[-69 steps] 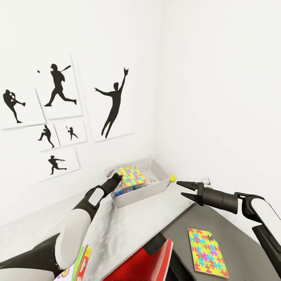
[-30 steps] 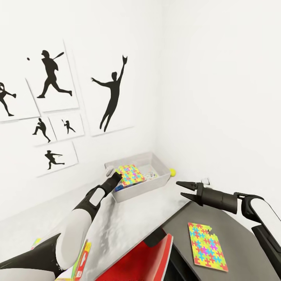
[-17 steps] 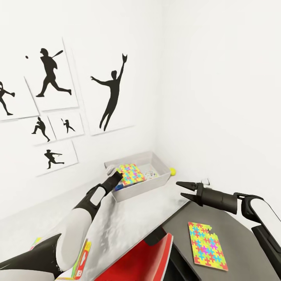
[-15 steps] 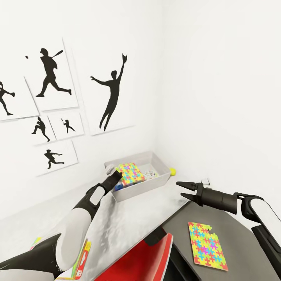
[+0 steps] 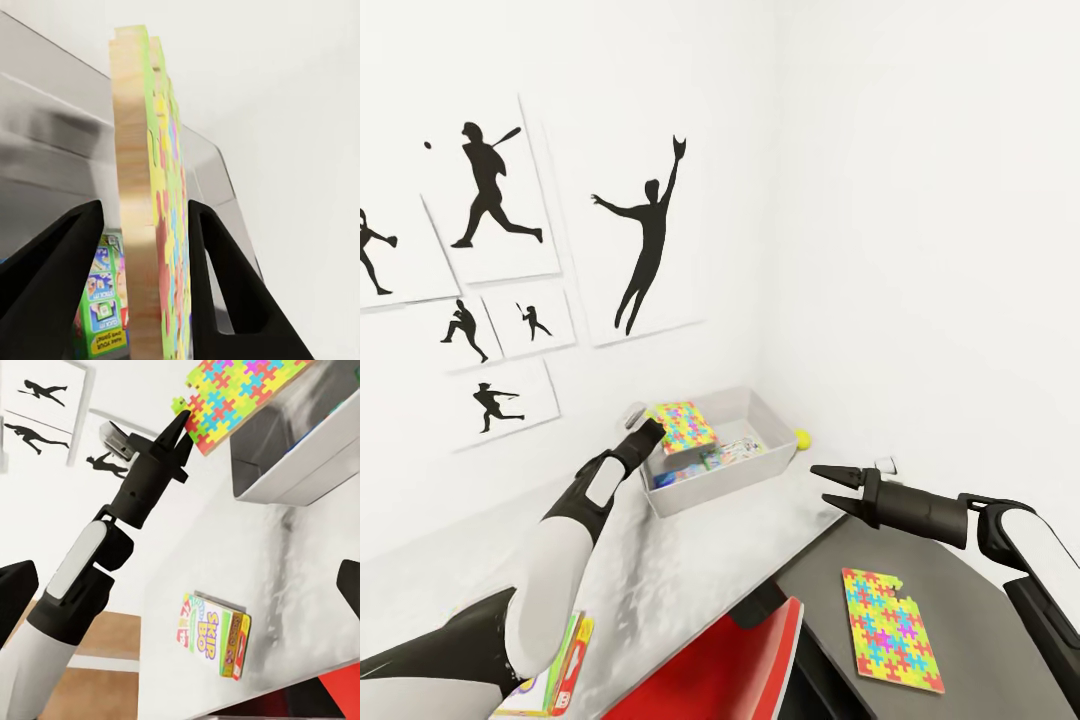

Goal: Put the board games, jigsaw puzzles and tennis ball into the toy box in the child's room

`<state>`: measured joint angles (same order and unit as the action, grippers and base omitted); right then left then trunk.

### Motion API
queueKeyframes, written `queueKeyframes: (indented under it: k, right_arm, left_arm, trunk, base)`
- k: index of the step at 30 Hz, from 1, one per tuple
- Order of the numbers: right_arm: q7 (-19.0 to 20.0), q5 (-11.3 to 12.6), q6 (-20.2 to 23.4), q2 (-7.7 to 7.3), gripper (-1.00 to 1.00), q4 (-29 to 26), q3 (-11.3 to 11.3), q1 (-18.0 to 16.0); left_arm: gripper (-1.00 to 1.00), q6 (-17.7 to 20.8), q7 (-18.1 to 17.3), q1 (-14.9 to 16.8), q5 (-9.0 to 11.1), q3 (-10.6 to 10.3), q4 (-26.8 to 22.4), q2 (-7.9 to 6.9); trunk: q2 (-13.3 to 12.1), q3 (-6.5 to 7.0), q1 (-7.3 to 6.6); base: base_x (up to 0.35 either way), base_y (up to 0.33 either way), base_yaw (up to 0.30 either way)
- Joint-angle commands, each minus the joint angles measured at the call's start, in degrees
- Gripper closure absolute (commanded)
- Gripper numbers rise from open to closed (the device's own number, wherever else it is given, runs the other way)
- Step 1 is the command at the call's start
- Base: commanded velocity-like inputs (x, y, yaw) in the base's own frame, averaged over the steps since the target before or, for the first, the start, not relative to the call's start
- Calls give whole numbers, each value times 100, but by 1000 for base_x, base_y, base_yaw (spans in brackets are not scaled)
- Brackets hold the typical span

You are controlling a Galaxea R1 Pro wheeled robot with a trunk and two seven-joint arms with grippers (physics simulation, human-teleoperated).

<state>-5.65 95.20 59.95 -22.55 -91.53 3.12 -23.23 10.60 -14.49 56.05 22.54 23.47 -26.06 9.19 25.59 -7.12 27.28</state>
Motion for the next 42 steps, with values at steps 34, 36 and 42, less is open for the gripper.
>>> queueKeyframes:
  k: [34, 36, 42]
  right_arm:
    - [-55, 66, 5, -2, -100, -14, 13, -6]
    - [-56, 68, 5, 0, -100, -14, 13, -6]
    - [-58, 69, 5, -1, -100, -14, 13, -6]
  left_arm:
    - [100, 15, -10, 11, 23, 43, -13, 30]
    - [100, 13, -10, 11, 19, 43, -13, 30]
    - [100, 13, -10, 11, 15, 43, -13, 30]
  trunk:
    - [12, -322, 3]
    - [12, -340, 3]
    - [12, -394, 3]
  base:
    - [0, 0, 0]
    - [0, 0, 0]
    - [0, 0, 0]
